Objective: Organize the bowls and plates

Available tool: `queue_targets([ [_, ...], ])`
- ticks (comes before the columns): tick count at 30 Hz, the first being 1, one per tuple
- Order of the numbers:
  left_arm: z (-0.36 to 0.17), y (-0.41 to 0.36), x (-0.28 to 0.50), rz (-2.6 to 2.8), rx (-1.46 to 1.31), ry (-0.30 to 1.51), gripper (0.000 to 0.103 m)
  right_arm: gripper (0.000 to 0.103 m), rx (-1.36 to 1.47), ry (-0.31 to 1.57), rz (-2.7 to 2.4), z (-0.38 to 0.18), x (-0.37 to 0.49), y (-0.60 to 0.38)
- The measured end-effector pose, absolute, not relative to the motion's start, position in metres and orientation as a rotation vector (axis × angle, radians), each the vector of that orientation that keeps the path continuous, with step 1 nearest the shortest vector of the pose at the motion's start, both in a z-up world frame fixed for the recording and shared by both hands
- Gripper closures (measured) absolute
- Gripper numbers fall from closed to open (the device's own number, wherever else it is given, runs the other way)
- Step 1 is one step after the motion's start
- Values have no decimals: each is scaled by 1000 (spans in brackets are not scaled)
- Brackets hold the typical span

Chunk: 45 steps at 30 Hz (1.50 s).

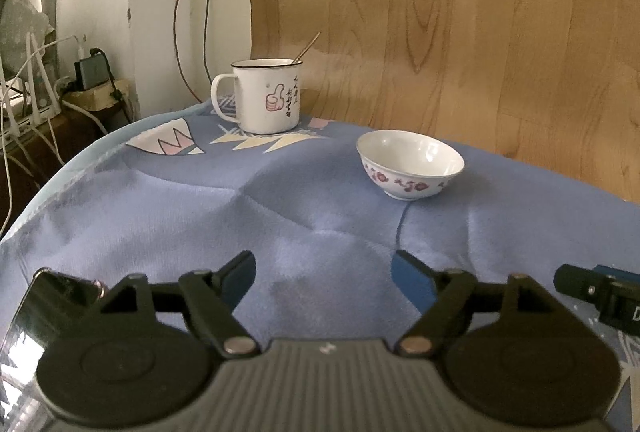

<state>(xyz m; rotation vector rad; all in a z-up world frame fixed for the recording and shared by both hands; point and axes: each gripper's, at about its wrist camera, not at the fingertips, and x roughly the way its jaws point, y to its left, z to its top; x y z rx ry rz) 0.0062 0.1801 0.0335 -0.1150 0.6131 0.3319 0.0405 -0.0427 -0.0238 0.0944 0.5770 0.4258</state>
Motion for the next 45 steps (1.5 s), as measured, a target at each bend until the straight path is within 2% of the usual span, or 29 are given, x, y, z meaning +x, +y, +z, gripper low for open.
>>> queue_targets([
  [10,33,181,6,332,-114,613,24,48,111,570,402,-23,39,-44],
  [12,33,181,6,332,-114,614,24,38,121,561,383,-23,39,-45],
  [14,33,180,6,332,-113,615,24,34,133,554,368,-22,39,-47],
  [45,34,181,8,338,-121,608,22,34,96,586,345,-21,42,-42],
])
